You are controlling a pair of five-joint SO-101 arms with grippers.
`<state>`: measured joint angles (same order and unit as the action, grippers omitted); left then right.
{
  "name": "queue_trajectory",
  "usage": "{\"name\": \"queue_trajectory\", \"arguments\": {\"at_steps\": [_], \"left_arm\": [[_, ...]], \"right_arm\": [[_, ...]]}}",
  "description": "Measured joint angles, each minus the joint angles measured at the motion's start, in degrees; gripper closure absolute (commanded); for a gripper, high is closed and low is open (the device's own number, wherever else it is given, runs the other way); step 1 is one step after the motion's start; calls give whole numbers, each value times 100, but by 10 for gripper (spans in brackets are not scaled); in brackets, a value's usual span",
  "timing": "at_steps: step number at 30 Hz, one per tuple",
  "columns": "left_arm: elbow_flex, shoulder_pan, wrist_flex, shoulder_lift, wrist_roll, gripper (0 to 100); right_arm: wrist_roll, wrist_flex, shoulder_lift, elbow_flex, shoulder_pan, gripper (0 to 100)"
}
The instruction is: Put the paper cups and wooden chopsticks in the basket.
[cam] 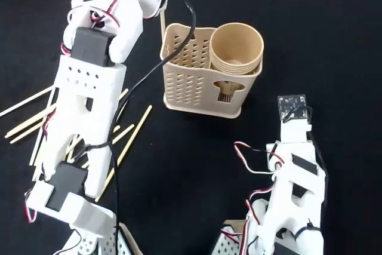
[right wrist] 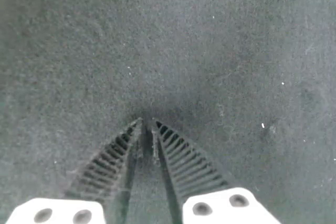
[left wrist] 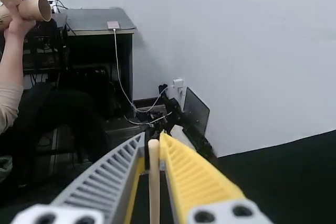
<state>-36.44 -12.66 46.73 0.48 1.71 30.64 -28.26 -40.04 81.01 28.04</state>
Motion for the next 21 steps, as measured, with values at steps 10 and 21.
{"name": "queue_trajectory", "arguments": {"at_steps": [10, 21], "left_arm": [[-554, -62, -229, 0, 53, 971], [-2163, -334, 1495, -9, 53, 971]], "right_arm": [[0, 0, 0, 0, 0, 979], [0, 0, 0, 0, 0, 979]]}}
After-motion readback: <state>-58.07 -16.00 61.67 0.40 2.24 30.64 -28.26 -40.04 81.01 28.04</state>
